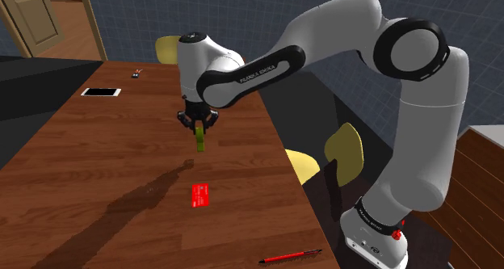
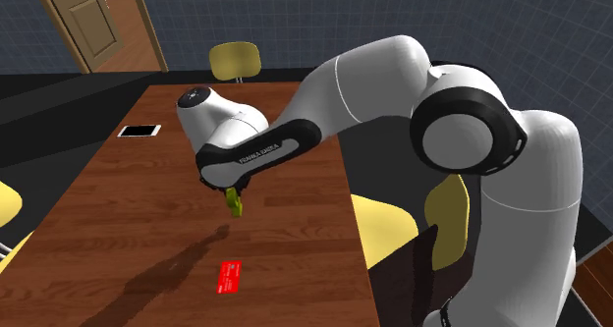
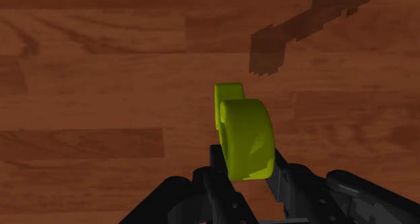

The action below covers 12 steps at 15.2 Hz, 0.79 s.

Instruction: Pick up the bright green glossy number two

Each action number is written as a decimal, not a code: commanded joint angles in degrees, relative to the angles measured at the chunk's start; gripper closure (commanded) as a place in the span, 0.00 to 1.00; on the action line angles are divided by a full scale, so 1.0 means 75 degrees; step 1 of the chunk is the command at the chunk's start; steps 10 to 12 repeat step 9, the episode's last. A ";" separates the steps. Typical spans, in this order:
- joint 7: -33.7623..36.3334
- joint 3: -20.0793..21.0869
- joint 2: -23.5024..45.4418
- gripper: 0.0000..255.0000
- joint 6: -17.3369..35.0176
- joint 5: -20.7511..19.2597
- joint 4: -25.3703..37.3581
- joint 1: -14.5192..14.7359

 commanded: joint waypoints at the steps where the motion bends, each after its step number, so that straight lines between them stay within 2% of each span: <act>1: -0.0058 0.0033 -0.0104 1.00 -0.0159 0.0072 0.0066 -0.0018; 7: -0.0226 0.0110 -0.0349 1.00 -0.0652 0.0254 0.0351 -0.0053; 12: -0.0230 0.0112 -0.0355 1.00 -0.0664 0.0258 0.0359 -0.0054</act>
